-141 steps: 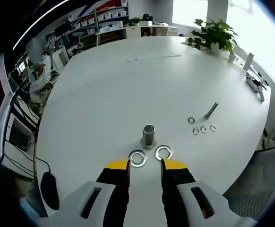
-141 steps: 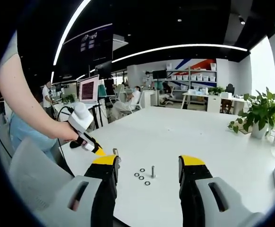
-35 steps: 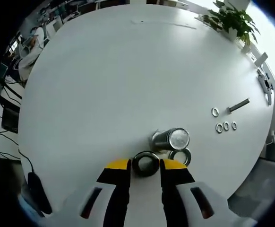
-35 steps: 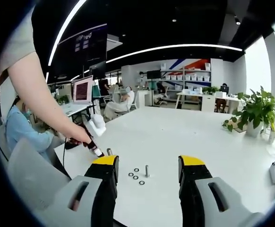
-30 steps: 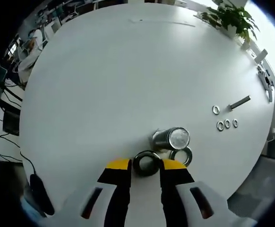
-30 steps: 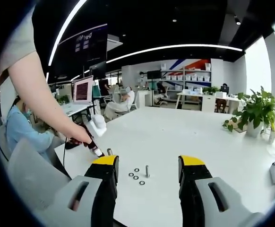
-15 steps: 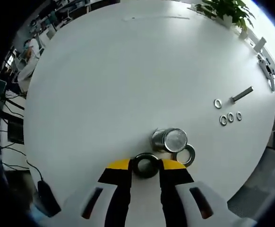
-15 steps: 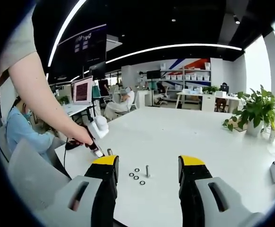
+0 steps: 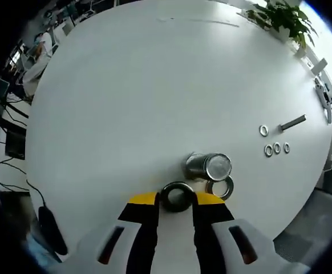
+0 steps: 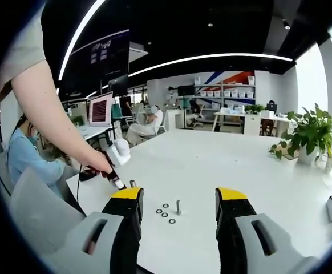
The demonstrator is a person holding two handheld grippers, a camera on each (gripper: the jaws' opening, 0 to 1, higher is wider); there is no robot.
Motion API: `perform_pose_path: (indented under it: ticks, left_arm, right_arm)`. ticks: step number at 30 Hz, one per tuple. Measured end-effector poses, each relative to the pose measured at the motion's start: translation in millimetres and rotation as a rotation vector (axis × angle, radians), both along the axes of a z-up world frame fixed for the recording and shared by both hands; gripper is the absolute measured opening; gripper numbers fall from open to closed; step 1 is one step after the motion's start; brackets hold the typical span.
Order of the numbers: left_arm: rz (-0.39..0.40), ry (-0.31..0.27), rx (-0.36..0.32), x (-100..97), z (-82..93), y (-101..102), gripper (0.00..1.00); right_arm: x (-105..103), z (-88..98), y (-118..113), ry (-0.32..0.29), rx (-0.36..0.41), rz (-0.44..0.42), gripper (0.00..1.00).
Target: Place the washer onto the threaded stud by aligning its center hole with the stud, sliding it down to the base, and recovering from edge contact or off-axis alignment until the washer reaches the visible bottom stop.
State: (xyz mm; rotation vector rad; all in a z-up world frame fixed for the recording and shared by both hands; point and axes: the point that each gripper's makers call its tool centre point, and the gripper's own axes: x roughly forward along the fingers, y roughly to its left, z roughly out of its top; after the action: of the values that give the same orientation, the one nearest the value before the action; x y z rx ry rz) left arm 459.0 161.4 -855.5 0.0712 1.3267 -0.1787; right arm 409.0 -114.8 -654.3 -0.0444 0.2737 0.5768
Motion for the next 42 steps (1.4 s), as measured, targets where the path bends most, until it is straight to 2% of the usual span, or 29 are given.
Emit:
perform_pose_path:
  ticks: [3,15,32,33,36,42]
  left_arm:
    - [-0.007,0.016,0.003,-3.9,-1.6,-1,0.21]
    - [-0.007,0.015,-0.017,-2.9,-1.5,-13,0.22]
    - [-0.008,0.016,-0.020,-3.5,-0.5,-16,0.22]
    - [-0.004,0.018,-0.022,-3.4,-0.5,-16,0.22]
    - [0.071,0.034,-0.063,-4.8,0.8,-18,0.23]
    - [0.034,0.028,-0.040,-6.1,0.9,-18,0.22]
  right_arm:
    - [1,0.1,-2,0.001,0.005,-0.006,0.53]
    - [2,2.3,-5,-0.006,0.013,-0.023,0.53]
    - [2,2.0,-6,-0.004,0.015,-0.031,0.53]
    - [3,2.1,-7,-0.004,0.014,-0.031,0.53]
    - [3,2.4,-7,-0.004,0.015,-0.034,0.53]
    - [3,2.3,-7,-0.003,0.017,-0.036,0.52]
